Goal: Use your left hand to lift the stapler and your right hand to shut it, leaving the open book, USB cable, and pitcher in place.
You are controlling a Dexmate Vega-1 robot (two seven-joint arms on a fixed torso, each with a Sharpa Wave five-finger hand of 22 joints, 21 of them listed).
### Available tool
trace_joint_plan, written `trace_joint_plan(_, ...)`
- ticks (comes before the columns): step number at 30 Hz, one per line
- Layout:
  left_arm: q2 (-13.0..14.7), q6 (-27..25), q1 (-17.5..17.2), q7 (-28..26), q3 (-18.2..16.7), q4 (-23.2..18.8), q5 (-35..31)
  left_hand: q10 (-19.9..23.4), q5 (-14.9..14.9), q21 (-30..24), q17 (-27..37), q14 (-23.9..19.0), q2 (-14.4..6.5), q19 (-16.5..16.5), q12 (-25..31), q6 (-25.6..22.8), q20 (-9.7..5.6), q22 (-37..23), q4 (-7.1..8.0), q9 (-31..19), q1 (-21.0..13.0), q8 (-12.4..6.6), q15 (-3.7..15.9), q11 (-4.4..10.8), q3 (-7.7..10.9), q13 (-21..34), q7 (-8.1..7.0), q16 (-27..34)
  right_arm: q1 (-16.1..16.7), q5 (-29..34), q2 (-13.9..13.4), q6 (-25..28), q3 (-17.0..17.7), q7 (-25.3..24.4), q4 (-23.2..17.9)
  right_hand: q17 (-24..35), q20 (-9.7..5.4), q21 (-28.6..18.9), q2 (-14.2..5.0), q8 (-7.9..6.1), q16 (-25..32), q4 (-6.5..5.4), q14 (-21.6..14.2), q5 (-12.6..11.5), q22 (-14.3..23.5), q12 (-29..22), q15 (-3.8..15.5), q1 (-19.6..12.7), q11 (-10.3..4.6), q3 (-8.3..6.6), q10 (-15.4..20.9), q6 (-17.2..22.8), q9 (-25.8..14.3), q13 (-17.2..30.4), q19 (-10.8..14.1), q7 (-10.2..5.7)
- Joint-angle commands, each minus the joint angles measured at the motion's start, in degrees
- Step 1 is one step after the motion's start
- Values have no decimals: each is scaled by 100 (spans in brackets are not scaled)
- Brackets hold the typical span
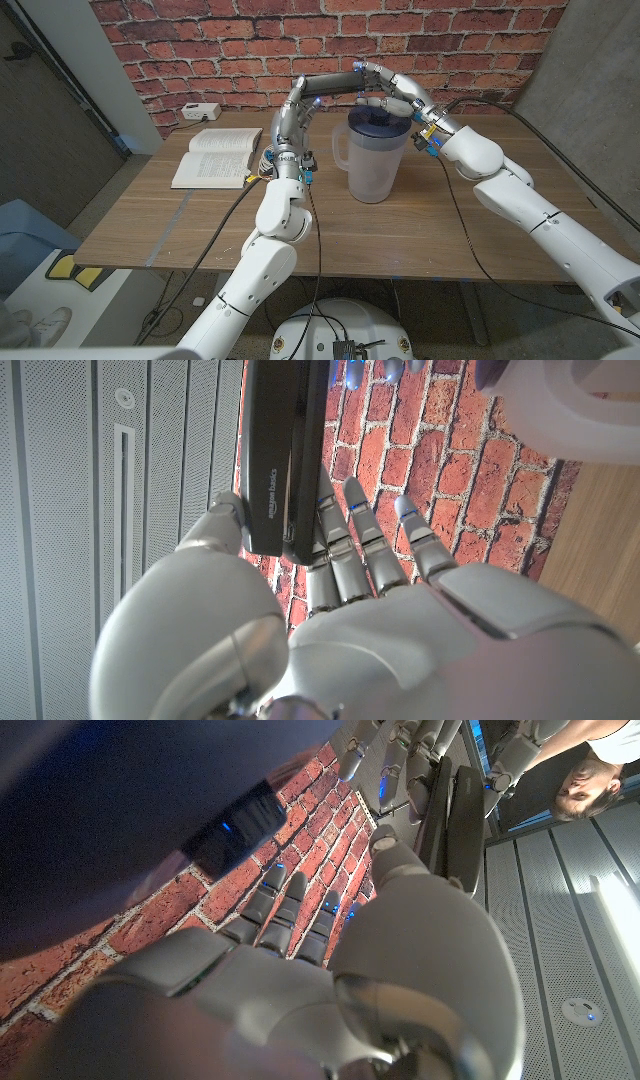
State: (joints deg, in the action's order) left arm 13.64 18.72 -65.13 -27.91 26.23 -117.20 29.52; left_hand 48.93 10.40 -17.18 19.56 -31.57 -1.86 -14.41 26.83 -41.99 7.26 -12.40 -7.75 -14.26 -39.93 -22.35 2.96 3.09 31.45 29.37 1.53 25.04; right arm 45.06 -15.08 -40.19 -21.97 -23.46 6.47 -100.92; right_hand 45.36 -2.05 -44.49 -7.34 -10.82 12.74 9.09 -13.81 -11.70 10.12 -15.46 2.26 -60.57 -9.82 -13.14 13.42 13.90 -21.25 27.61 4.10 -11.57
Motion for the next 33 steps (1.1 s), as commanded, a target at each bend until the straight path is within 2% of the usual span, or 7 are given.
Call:
trace_joint_plan(1,1,191,-100,-12,-115,-17,-118,865,41,-34,18,-74,-954,-15,27,-516,-71,-15,48,-48,-991,-3,978,891,64,51,-565,23,-75,-22,66,67,-59,-19,67,14,-37,4,-19,-41,38,-13,-32,-26,9,19,1083,-81,-17,-59,61,-3,-5,14,69,-3)
trace_joint_plan(7,62,288,-158,119,-164,1,-50,827,57,-34,4,-52,-910,6,21,-514,-88,-14,71,-79,-983,-12,983,880,69,70,-653,-20,-99,-78,115,112,-99,-10,74,9,-50,9,-40,-52,46,-15,-32,-24,10,30,1085,-101,-17,-67,73,4,7,7,82,-1)
trace_joint_plan(13,96,199,-286,22,-247,-121,28,830,67,-35,6,-28,-904,19,27,-506,-91,-14,90,-105,-982,-18,998,883,67,87,-675,-43,-97,-70,162,234,-143,-77,17,7,-51,17,-50,-55,57,-15,-34,-21,10,47,1085,-120,-15,-71,74,-4,22,-1,89,1)
trace_joint_plan(15,76,203,-328,-5,-263,-148,80,847,67,-39,26,-32,-902,20,35,-499,-93,-15,77,-116,-1004,-19,1018,886,57,96,-652,-27,-70,-45,168,317,-153,-139,-47,8,-52,21,-51,-57,64,-14,-37,-19,11,53,1085,-127,-22,-71,79,-6,28,-5,90,9)
trace_joint_plan(19,17,155,-412,-82,-293,-221,287,918,53,-59,108,-43,-923,15,93,-535,-89,-19,37,-162,-1098,-37,1019,896,37,138,-486,25,-20,18,170,437,-165,-249,-164,6,-53,26,-54,-59,68,-15,-37,-17,11,61,1086,-136,-20,-71,80,-11,35,-9,92,9)
trace_joint_plan(29,106,-7,-570,-262,-447,-393,427,962,29,-86,180,-72,-933,-8,149,-531,-85,-23,2,-200,-1185,-27,1016,898,25,175,-394,71,58,65,198,647,-184,-432,-314,-3,-58,42,-60,-62,77,-16,-28,-10,11,84,1086,-160,-29,-70,89,-30,59,-21,97,8)
trace_joint_plan(33,87,-26,-759,-431,-514,-544,493,982,13,-97,216,-128,-938,-10,174,-506,-103,-25,-10,-212,-1229,-6,1012,890,25,183,-327,108,80,88,207,698,-194,-489,-343,-8,-53,50,-61,-69,79,-17,-22,-8,11,95,1085,-170,-32,-69,89,-24,69,-26,96,10)
